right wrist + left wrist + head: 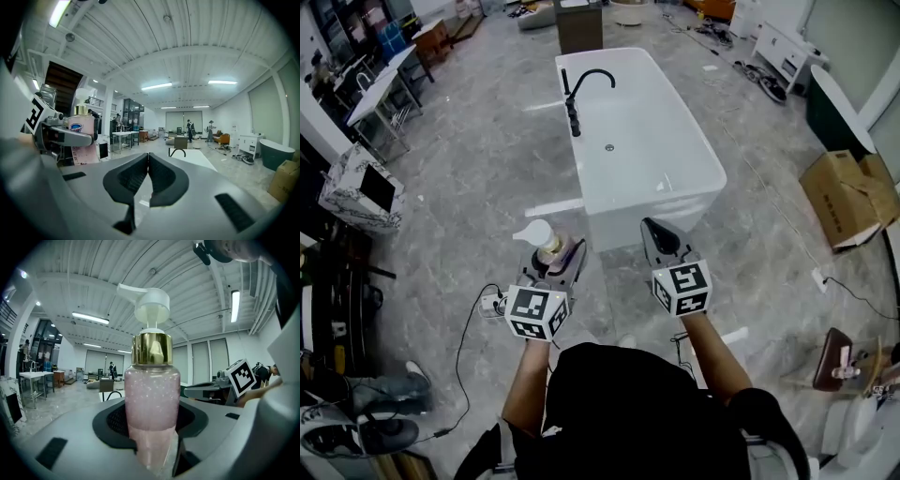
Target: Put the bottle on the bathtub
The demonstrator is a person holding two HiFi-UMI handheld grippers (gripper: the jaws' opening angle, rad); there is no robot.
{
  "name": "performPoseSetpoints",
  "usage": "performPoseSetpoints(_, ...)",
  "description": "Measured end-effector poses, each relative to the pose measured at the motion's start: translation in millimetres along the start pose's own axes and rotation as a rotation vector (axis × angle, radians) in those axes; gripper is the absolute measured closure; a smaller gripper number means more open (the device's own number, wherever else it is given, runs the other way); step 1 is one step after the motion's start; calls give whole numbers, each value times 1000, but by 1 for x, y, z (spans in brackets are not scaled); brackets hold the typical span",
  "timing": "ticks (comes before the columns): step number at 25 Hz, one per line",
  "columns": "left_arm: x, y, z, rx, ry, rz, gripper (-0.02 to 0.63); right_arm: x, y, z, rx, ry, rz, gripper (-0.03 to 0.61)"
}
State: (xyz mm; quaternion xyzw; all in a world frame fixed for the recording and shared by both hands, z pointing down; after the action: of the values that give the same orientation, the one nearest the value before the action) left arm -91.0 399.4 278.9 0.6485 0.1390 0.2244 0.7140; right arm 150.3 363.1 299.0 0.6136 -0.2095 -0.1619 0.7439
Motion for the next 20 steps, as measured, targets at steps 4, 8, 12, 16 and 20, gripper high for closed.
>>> performPoseSetpoints(4,15,5,3,-10,-12,-5,387,11,7,-6,-9,-16,2,554)
performPoseSetpoints(8,17,7,6,-17,-38,-9,387,19,8,-3,-6,-32,8,554)
performPoseSetpoints(12,15,9,16,-27,-42,-3,387,28,10,6,-8,-40,28,554)
performPoseSetpoints(16,12,14,32,-33,-45,-6,387,40,14,19,-19,-48,35,554)
performPoseSetpoints(20,-4,20,52,-53,-49,-15,387,46,13,44,-32,-60,31,554)
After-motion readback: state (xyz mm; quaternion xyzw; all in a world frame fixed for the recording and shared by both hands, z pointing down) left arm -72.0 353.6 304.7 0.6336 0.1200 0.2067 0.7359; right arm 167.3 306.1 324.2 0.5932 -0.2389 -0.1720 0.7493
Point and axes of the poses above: the fingertips, and each gripper's own axes: z forward along the fingers, x to its right, y out of its underside, the point moved 9 cm from there along -z, backward along the fingers, and after that the axes turned 8 degrees about z, right-handed, at the moved point
